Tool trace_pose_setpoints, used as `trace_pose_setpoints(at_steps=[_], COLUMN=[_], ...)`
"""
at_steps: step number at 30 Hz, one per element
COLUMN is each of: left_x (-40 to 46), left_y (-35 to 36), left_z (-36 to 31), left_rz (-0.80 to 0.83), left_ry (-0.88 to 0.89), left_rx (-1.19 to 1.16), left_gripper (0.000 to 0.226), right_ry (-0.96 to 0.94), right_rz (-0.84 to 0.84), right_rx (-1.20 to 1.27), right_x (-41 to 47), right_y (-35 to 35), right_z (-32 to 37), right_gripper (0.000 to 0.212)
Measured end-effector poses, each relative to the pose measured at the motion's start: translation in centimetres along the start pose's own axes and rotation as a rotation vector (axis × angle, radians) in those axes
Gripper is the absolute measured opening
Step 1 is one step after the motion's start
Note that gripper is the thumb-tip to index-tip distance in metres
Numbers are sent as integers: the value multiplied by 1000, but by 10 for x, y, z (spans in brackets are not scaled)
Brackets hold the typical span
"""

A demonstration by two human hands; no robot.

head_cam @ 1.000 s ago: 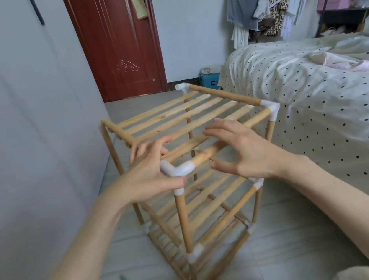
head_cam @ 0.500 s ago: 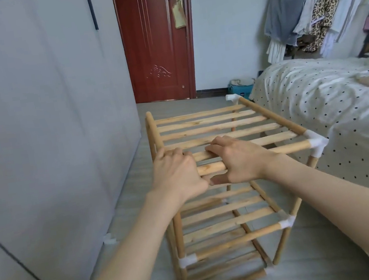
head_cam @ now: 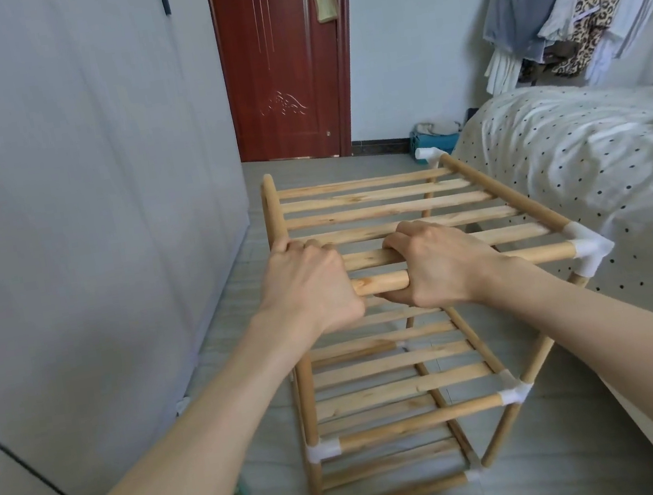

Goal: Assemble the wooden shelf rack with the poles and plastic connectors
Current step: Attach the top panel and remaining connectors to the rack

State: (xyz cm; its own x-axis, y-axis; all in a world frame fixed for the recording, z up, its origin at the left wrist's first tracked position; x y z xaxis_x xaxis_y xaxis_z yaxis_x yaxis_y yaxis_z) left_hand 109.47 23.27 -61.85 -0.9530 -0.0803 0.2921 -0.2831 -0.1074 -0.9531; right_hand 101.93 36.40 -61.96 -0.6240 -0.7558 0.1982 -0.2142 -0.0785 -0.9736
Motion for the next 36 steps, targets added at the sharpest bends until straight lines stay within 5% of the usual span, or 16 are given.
trace_pose_setpoints(at_steps=[7,15,19,25,28,32,36], left_x=[0,-10,-20,-34,-25,-8,-2], left_y=[0,3,2,-1,-1,13,21], left_z=[0,-3,-13,-41,-39,-16,-4], left_rz=[25,18,36,40,33,16,-20], left_ry=[24,134,256,538,500,338,287], left_rx=[24,-108,-310,-452,-473,-389,-396], left_gripper=[43,59,64,64,63,58,82], right_ry=[-3,-44,-54,330,470,382,205], right_rz=[13,45,105,312,235,83,111], right_rx=[-12,19,38,35,349,501,444], right_x=[0,-19,-35,-72,-85,-87,-75], right_y=[-2,-2,-2,-13,-30,-47,-40], right_z=[2,-7,-28,-94,-97,-48,13], right_gripper=[50,84,77,62,60,36,57])
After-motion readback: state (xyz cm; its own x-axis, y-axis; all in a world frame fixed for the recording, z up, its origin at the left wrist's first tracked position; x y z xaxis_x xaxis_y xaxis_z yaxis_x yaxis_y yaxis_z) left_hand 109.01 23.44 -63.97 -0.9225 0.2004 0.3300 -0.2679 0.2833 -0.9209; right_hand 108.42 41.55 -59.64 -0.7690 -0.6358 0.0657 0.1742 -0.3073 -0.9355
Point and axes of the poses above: each hand's wrist, its own x-axis towards the middle knuckle, its own y-axis out of the palm, z = x × y, the point moved 3 cm from there along x, towards the middle knuckle
